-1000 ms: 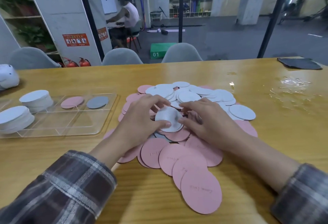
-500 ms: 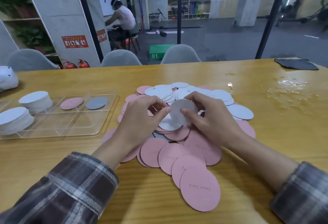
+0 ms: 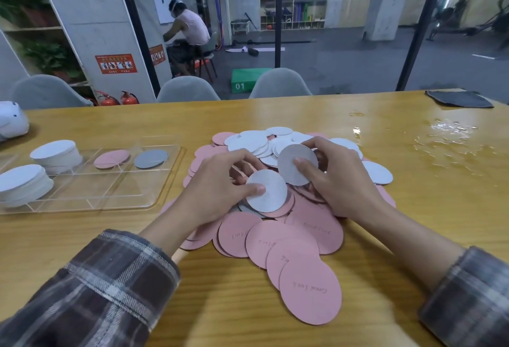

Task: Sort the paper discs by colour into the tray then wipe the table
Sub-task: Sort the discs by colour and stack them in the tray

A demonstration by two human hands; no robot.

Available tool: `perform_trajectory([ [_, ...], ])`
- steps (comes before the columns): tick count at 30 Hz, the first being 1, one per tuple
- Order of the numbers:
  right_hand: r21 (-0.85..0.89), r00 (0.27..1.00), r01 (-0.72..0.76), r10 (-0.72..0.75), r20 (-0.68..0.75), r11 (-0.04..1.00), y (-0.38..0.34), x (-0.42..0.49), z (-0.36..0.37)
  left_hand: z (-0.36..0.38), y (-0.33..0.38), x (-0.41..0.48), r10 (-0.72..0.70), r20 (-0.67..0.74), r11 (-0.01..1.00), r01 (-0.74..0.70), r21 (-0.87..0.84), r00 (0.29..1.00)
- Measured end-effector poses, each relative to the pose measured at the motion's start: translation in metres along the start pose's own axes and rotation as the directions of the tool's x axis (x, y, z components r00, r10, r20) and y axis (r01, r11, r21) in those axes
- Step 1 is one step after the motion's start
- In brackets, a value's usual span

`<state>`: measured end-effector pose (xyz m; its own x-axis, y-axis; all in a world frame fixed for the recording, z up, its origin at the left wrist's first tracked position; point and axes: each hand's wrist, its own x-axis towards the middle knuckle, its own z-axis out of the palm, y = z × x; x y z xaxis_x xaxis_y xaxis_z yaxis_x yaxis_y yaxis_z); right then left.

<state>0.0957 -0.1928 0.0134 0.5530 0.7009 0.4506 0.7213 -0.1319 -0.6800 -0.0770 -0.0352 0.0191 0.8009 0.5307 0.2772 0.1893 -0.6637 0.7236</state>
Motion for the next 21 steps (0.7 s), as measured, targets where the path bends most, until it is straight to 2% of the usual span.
perform_trajectory([
  [4,0.015,0.998,0.005,-0.006,0.064,1.0,-0.003,0.0,0.001,-0.001,0.003,0.001,-0.041,-0.053,0.973,0.028,-0.229,0.998],
  [8,0.202,0.982,-0.1,0.064,0.177,0.974,-0.007,-0.002,0.0,0.007,0.007,-0.001,-0.098,-0.09,0.917,0.054,-0.396,0.991],
  [10,0.255,0.973,-0.124,0.067,0.223,0.959,-0.012,-0.003,0.0,0.011,0.008,-0.002,-0.1,-0.108,0.911,0.047,-0.41,0.989],
  [14,0.272,0.961,-0.083,0.004,0.276,0.959,-0.014,-0.005,0.001,0.017,0.011,-0.004,-0.09,-0.141,0.915,0.025,-0.403,0.986],
  [21,0.256,0.967,-0.045,-0.023,0.254,0.966,-0.012,-0.007,0.001,0.023,0.015,-0.005,-0.11,-0.24,0.928,0.013,-0.372,0.964],
])
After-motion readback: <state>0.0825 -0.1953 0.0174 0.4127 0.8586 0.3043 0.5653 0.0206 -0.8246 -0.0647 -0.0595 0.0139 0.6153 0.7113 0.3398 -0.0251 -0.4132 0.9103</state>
